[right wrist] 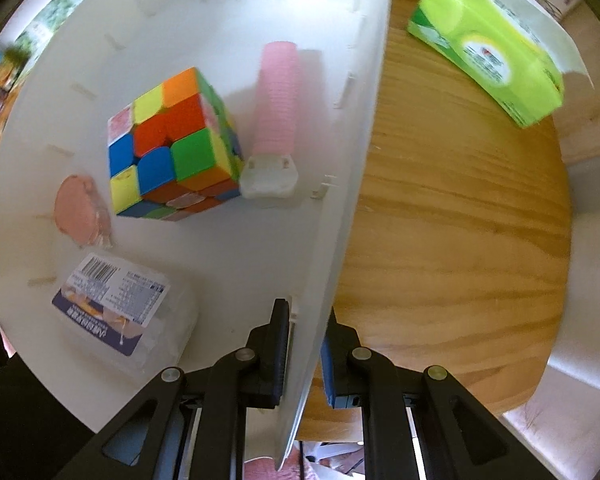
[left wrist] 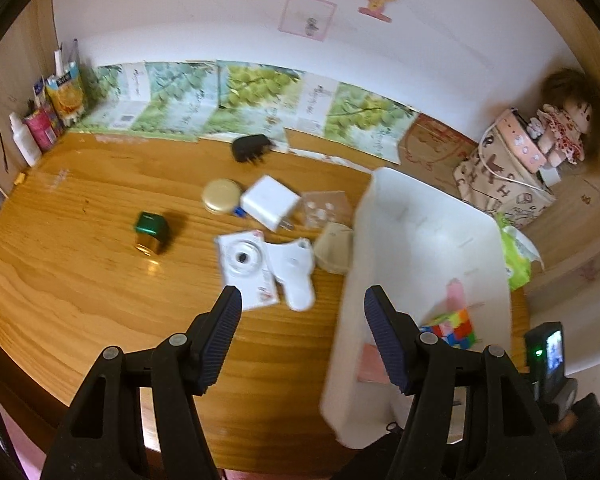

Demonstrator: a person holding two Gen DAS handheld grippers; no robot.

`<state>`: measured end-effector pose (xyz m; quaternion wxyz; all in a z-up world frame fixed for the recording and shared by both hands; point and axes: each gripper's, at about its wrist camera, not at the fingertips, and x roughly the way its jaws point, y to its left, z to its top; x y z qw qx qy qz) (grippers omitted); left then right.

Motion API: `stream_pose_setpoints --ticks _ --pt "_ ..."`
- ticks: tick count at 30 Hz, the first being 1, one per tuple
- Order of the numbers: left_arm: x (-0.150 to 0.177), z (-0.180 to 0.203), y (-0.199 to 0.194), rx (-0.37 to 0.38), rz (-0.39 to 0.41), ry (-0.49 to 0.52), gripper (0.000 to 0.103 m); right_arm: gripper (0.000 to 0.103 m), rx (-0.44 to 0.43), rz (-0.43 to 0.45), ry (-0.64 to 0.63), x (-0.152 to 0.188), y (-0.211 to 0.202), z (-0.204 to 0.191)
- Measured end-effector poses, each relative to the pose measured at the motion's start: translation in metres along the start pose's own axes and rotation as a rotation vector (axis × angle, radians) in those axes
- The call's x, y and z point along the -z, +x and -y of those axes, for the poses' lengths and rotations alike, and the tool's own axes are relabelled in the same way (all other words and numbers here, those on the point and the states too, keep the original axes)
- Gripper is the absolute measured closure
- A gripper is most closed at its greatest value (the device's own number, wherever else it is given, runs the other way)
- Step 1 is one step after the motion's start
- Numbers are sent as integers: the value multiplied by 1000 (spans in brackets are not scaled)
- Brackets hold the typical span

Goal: Organize rigid objects
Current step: 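Move the left gripper to the green-capped gold bottle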

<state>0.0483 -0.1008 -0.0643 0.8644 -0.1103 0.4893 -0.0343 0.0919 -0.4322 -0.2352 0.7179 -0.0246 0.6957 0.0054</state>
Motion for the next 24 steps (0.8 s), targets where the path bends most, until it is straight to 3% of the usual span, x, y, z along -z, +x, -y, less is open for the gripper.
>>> stream_pose_setpoints --ticks 10,24 --pt "-16 -50 3 -31 -29 29 35 89 28 -6 136 -6 4 14" --pt "-41 -120 31 -25 -115 -9 31 89 73 7 305 -2 3 28"
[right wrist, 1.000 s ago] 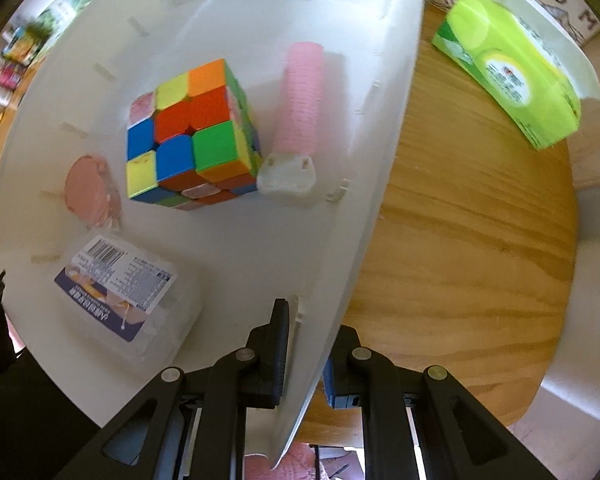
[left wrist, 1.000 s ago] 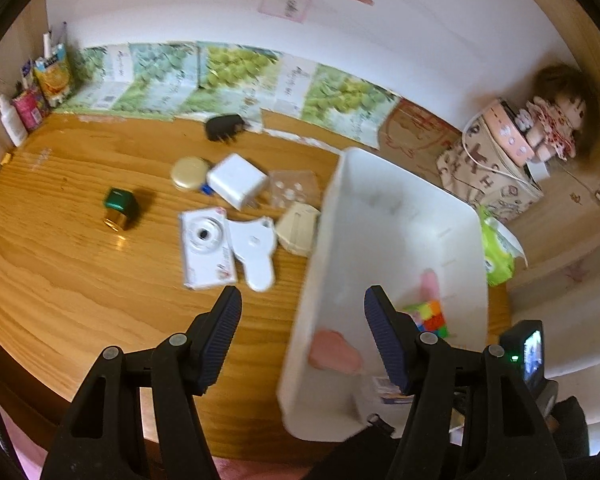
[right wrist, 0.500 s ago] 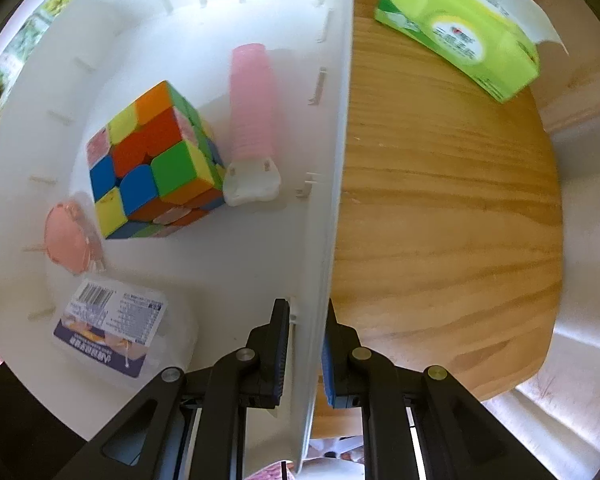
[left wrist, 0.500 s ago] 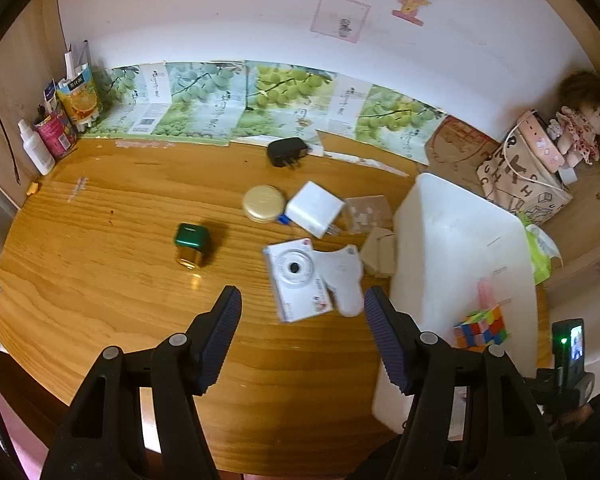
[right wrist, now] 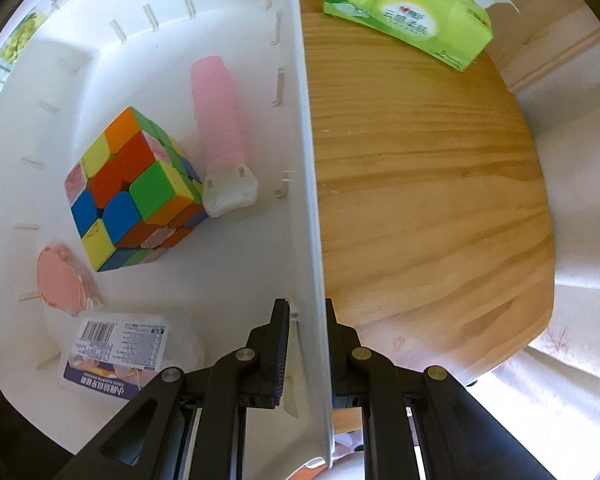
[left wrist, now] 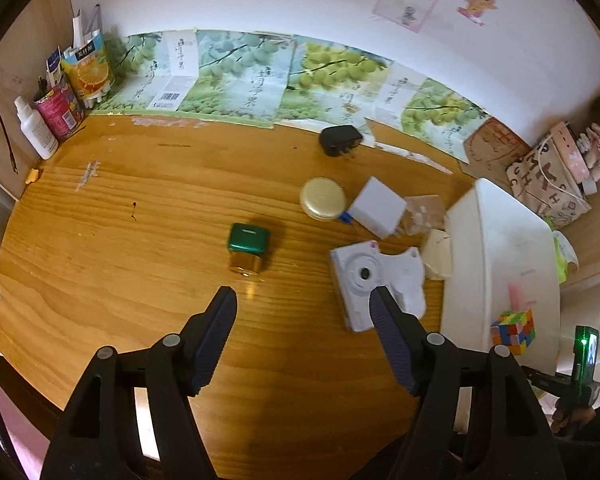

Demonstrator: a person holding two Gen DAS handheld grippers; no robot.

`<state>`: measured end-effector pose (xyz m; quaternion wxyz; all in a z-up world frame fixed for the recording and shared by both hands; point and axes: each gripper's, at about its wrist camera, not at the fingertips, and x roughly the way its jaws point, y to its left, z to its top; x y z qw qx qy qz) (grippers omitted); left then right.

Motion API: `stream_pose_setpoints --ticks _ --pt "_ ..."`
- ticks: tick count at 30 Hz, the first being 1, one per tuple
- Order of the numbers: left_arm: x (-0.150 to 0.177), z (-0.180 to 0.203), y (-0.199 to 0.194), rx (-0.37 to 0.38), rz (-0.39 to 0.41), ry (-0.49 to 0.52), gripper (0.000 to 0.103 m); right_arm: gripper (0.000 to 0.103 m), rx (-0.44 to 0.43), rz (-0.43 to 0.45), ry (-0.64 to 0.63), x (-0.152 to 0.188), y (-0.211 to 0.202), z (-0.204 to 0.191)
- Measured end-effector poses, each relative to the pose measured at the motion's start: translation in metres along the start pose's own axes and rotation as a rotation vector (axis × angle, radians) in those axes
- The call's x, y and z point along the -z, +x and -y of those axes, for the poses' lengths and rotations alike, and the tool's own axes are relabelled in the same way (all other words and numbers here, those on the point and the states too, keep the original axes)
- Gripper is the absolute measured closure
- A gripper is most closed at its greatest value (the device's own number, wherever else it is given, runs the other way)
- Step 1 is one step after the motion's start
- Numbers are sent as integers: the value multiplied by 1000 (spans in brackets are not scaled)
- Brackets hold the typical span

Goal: Organize rigid objects
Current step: 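Move the left gripper to the green-capped gold bottle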

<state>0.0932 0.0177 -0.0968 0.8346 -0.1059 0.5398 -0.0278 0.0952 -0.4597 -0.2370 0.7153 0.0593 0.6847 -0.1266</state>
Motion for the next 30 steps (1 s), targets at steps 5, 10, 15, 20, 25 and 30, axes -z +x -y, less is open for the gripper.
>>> stream_pose_setpoints --ticks 5,10,15,20,25,30 --pt "-14 -22 15 -24 -30 11 30 89 0 2 52 1 2 8" --pt "-24 -42 32 -30 -73 -29 25 89 19 -10 69 2 1 4" --pt "-33 -56 56 -25 -141 -64 24 88 44 -28 92 -3 2 -5" --pt "-41 -59 83 -7 -216 -92 24 87 50 -43 122 -4 4 -6" --pt "-47 -56 105 -7 -279 -92 24 87 55 -61 145 -7 6 -5" --pt "-52 -53 121 -9 -319 -87 25 86 61 -73 162 -10 9 -4"
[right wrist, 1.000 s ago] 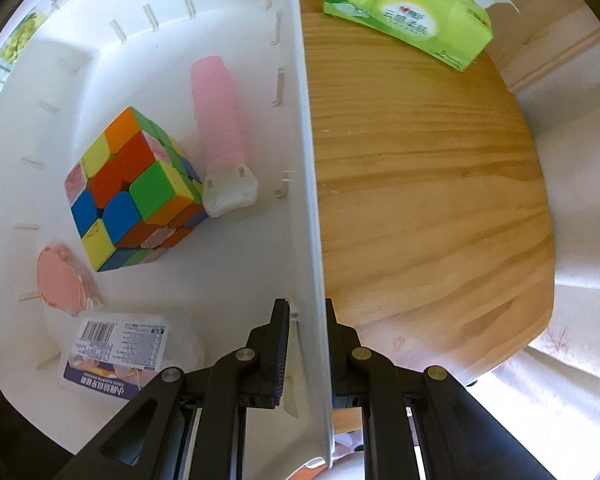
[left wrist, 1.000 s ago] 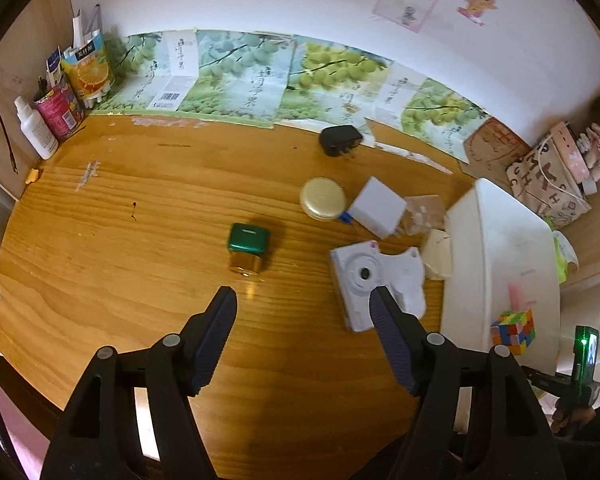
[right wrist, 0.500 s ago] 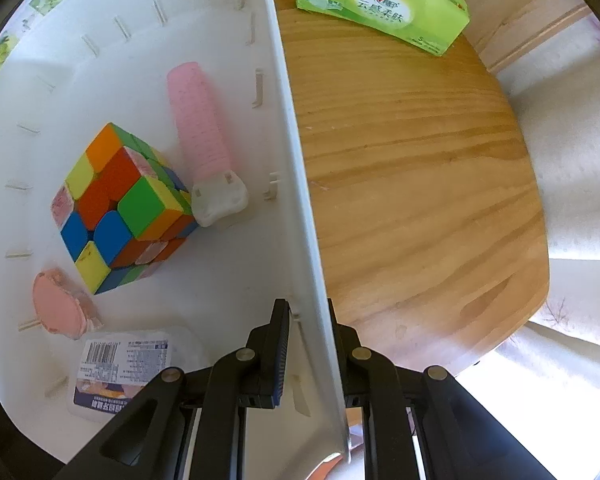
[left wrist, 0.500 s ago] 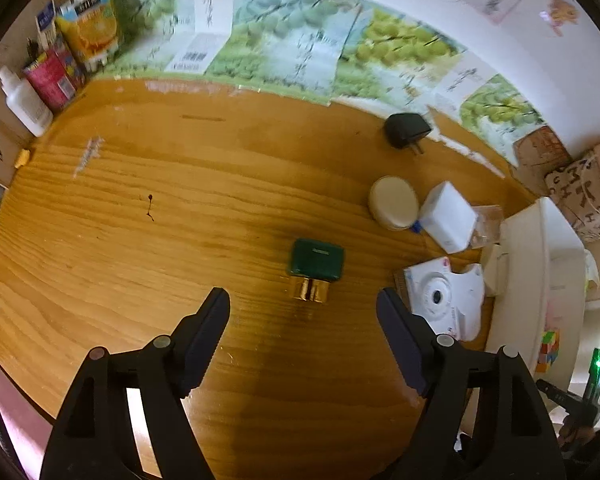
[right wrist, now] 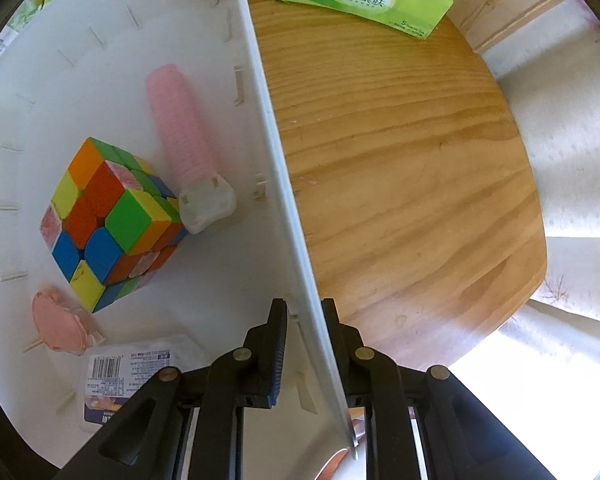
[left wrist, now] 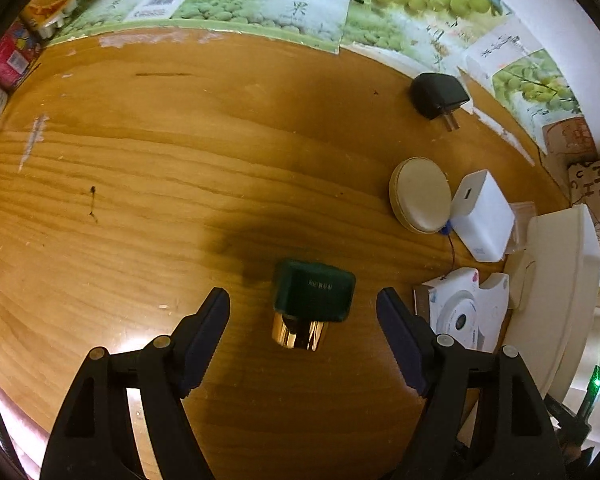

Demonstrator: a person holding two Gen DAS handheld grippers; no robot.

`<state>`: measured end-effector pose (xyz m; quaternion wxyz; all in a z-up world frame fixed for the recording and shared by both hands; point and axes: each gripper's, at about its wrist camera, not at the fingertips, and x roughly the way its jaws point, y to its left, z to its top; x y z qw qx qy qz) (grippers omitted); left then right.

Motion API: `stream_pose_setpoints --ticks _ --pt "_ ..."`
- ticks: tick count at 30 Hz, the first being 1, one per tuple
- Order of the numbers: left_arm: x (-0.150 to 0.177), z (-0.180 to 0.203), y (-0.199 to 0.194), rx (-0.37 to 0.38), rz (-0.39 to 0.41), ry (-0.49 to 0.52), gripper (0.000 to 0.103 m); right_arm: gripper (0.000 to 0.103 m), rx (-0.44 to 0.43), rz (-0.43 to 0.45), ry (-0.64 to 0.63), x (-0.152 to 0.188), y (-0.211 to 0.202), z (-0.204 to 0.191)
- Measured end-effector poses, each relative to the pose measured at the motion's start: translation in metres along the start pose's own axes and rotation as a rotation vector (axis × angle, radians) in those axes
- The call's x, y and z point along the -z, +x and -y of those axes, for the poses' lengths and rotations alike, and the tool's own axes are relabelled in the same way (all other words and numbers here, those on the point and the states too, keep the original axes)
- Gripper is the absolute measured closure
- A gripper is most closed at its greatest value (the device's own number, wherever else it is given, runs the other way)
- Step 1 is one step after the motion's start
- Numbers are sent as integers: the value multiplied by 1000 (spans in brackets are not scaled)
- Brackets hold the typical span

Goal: Organize rigid objects
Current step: 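Move the left gripper to the green-capped gold bottle, then grasp the green-capped gold bottle with the left gripper, then carry the green-capped bottle over the tray with the left gripper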

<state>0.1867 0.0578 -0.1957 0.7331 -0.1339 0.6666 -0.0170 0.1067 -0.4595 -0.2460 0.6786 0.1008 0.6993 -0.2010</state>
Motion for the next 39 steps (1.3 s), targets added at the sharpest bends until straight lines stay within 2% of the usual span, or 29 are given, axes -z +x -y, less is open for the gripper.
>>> stream_pose_setpoints --ticks 5,9,16,30,39 --pt "-7 -4 8 -5 -19 -16 28 85 4 -1 16 -3 -2 1" --pt "-8 -5 12 -17 -38 -13 37 85 8 1 27 -5 -5 1" --pt "-9 -3 14 10 -50 -2 55 85 7 7 37 -3 -7 2" --pt "-2 5 14 4 -52 2 56 84 7 29 37 5 -10 2" --pt "22 12 -1 12 -19 10 56 84 14 41 -2 8 -13 -4"
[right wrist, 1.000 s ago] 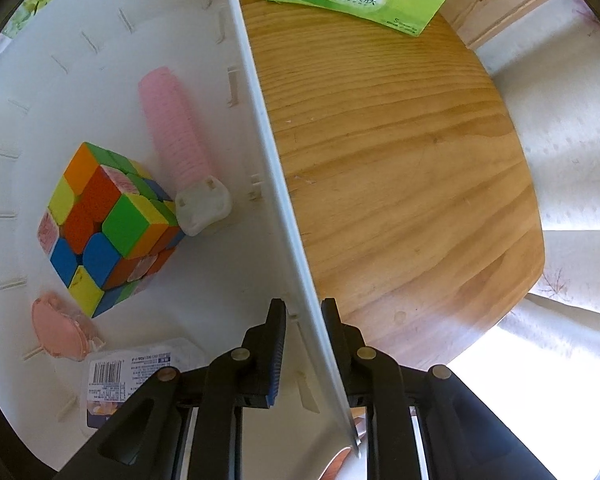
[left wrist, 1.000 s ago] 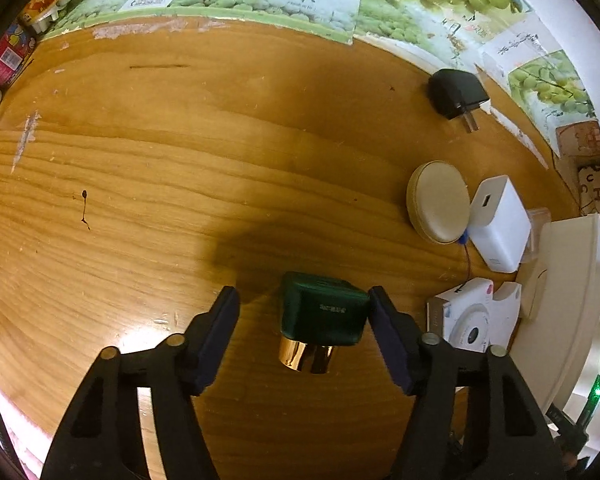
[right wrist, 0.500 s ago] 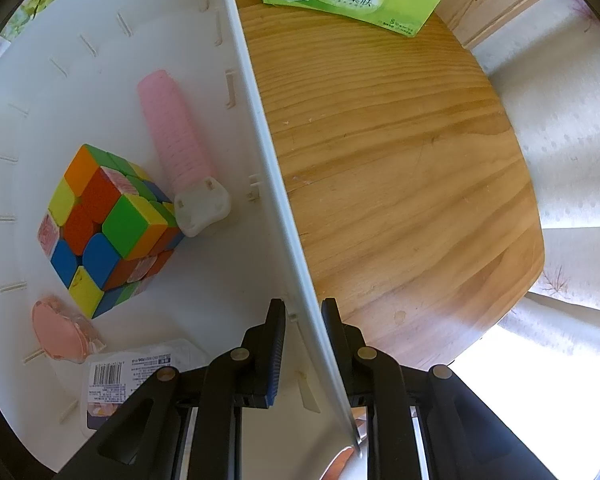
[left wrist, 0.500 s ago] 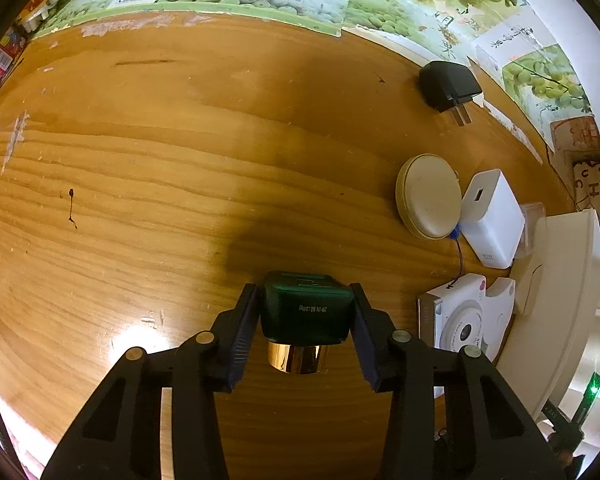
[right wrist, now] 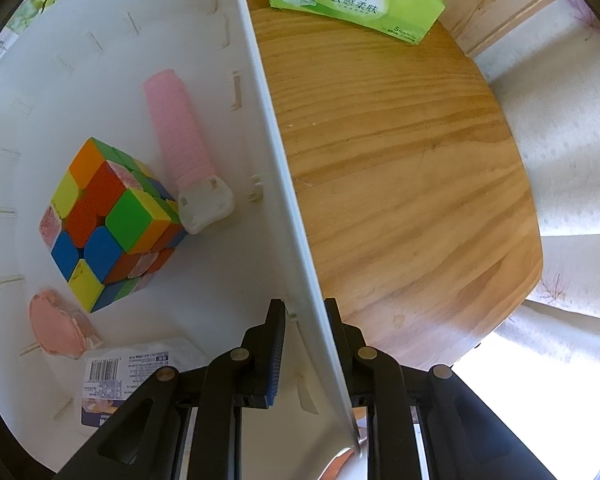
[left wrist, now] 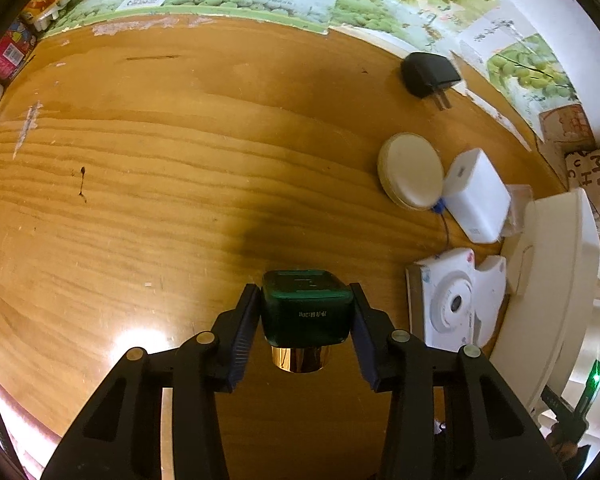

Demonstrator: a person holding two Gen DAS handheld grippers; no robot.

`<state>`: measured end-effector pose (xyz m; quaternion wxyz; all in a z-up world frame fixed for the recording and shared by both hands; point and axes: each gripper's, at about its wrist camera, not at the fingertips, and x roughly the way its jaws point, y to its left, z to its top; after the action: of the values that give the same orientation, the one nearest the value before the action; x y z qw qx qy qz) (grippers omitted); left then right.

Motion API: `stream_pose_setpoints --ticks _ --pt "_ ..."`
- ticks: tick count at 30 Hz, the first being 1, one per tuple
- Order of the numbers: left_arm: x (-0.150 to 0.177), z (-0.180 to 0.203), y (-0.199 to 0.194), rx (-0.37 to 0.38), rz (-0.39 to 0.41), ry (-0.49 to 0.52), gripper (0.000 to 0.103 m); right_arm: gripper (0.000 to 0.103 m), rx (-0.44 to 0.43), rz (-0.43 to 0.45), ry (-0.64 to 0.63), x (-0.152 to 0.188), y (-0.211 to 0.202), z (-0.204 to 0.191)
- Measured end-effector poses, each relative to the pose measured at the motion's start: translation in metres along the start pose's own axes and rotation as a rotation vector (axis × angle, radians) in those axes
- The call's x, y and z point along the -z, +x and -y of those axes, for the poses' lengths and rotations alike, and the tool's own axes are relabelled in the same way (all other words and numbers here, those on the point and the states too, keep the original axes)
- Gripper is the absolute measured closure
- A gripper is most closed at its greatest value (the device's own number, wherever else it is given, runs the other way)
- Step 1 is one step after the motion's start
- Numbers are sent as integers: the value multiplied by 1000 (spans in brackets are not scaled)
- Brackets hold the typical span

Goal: Organize rigid objects
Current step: 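Carry the green-capped bottle over the tray with the left gripper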

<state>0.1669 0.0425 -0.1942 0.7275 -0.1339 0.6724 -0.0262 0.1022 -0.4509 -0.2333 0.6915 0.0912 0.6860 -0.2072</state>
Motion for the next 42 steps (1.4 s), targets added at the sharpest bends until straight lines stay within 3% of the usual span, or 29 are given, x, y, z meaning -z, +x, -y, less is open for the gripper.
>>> stream_pose_setpoints --ticks 22,34,42 --pt "77 63 -65 26 127 29 56 85 -71 14 -189 7 -11 -12" --pt "105 145 -107 53 231 175 56 85 -126 16 -350 8 -17 -14" --pt "122 206 -113 58 247 270 56 90 -167 16 -435 8 -12 -9"
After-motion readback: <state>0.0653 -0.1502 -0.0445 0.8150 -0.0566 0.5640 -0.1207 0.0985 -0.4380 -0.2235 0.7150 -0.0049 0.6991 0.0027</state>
